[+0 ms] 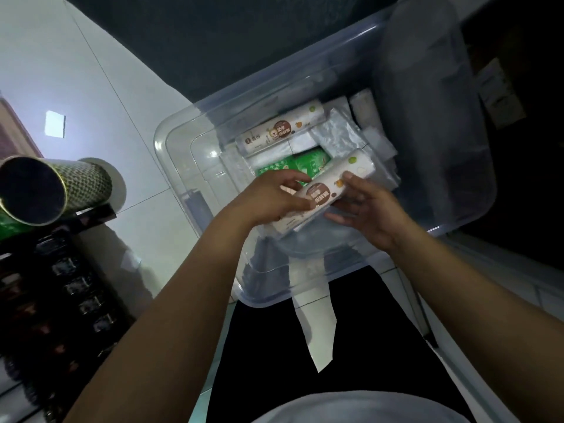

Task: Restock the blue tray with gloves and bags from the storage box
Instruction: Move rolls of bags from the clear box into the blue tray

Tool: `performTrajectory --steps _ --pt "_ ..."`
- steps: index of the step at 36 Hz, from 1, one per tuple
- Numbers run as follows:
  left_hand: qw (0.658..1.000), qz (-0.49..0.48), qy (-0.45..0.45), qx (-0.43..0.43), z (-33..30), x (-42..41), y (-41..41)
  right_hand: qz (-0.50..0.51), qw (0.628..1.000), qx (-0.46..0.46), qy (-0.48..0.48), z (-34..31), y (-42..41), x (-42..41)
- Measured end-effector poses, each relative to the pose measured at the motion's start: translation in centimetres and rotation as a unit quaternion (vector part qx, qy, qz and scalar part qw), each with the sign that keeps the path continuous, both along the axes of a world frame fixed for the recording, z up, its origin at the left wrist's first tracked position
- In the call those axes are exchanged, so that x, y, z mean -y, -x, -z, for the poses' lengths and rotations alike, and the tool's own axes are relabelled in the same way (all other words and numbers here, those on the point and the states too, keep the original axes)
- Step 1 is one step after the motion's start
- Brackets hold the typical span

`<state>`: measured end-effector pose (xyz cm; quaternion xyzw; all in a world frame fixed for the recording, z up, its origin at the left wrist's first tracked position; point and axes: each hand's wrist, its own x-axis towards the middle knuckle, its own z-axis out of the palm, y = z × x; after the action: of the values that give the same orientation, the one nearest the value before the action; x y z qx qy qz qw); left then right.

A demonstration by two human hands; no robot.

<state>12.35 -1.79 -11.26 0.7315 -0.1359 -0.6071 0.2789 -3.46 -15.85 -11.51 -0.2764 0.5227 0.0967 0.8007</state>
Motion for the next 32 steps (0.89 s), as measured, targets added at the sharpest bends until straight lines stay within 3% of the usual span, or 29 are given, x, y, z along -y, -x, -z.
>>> performTrajectory --steps 4,9,12,15,17,19,22,24,26,29,32 --pt "0.991 0.061 0.013 0.119 0.1 -2.4 1.3 0.059 0.997 -0.022 -0.035 -0.2 0.0 0.4" --pt "0.985 0.049 0.018 0.167 0.3 -2.6 1.5 0.05 0.997 -0.044 -0.038 -0.2 -0.1 1.7" --pt "0.983 0.049 0.022 0.178 0.6 -2.2 1.2 0.002 0.996 -0.075 0.058 -0.1 -0.6 3.2" --pt "0.982 0.054 0.013 0.179 0.8 -2.1 0.8 -0.092 0.965 -0.113 0.218 0.3 -1.3 4.7" --pt "0.981 0.066 0.0 0.183 1.0 -2.1 0.6 -0.231 0.906 -0.099 0.34 0.5 -1.9 5.7" --pt "0.98 0.084 -0.007 0.182 1.1 -1.9 0.3 -0.446 0.767 -0.067 0.457 0.4 -2.9 6.6" --pt "0.979 0.102 -0.006 0.178 1.3 -1.2 -0.1 -0.671 0.529 -0.016 0.518 -0.2 -4.9 6.3" --pt "0.977 0.115 -0.007 0.181 1.6 -0.6 -0.4 -0.727 0.439 0.005 0.527 -0.2 -5.8 5.5" --pt "0.972 0.139 -0.013 0.188 2.2 -0.2 -0.6 -0.751 0.409 0.01 0.519 0.1 -5.9 5.0" --pt "0.984 0.136 0.003 0.117 3.3 0.4 -0.9 -0.766 0.416 -0.01 0.49 0.7 -5.0 5.0" --pt "0.998 0.044 0.012 0.053 4.4 1.2 -1.6 -0.773 0.425 -0.036 0.469 1.1 -3.6 5.2"
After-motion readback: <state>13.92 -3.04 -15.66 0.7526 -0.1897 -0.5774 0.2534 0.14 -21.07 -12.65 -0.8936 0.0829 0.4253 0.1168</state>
